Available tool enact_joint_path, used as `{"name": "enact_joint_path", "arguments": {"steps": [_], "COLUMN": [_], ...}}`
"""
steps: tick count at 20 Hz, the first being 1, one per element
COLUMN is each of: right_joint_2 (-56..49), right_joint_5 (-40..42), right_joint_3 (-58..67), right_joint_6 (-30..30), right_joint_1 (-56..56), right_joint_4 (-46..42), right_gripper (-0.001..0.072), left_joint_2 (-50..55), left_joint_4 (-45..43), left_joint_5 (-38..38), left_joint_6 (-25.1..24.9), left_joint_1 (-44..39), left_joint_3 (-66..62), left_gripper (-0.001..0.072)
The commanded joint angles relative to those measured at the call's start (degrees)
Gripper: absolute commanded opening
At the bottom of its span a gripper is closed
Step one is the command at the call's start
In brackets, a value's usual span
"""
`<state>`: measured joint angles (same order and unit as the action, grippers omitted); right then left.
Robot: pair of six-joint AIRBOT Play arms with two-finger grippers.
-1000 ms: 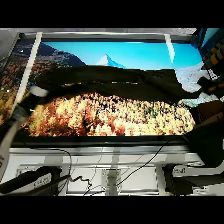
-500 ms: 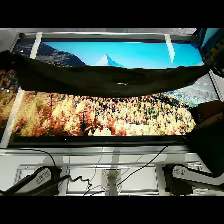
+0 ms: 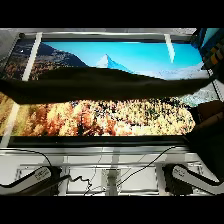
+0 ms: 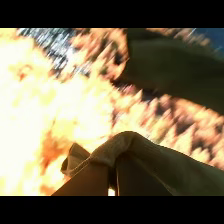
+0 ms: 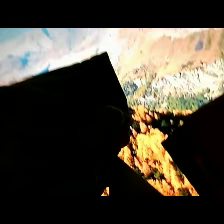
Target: Fold the clothes and pants, and hang the long-sleeved shirts on hangers.
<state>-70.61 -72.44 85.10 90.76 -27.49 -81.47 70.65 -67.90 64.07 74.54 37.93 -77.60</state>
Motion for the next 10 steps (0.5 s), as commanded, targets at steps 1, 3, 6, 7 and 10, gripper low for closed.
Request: {"name": "enact_joint_path", "arguments": {"steps": [1, 3, 6, 7, 10], "right_joint_2": [2.62, 5.73, 10.91, 12.17, 14.62], "right_joint_5": [-5.29, -4.24, -4.66, -4.87, -7.58], "right_joint_3": [-9.62, -17.66, -27.17, -29.38, -34.03], "right_joint_6": [-2.82, -2.95, -4.81, -4.94, -4.98], "right_joint_1": [-0.02, -0.02, -0.02, -0.02, -0.02], "right_joint_4": [-3.61, -3.67, -4.13, -4.39, -5.77], "right_gripper": [0.0038, 0.0038, 0.0038, 0.0038, 0.0038], "left_joint_2": [2.58, 2.86, 2.86, 2.86, 2.86], "left_joint_4": [-17.49, -20.02, -22.36, -24.76, -34.12], "left_joint_5": [10.47, 11.52, 13.94, 15.28, 19.23], "left_joint_6": [3.87, 4.33, 2.54, 2.10, 2.12], "left_joint_1": [0.79, 0.79, 0.79, 0.76, 0.81], "left_joint_3": [0.39, 2.69, 6.29, 7.39, 10.71], "left_gripper": [0.0011, 0.0012, 0.0011, 0.0011, 0.0011]}}
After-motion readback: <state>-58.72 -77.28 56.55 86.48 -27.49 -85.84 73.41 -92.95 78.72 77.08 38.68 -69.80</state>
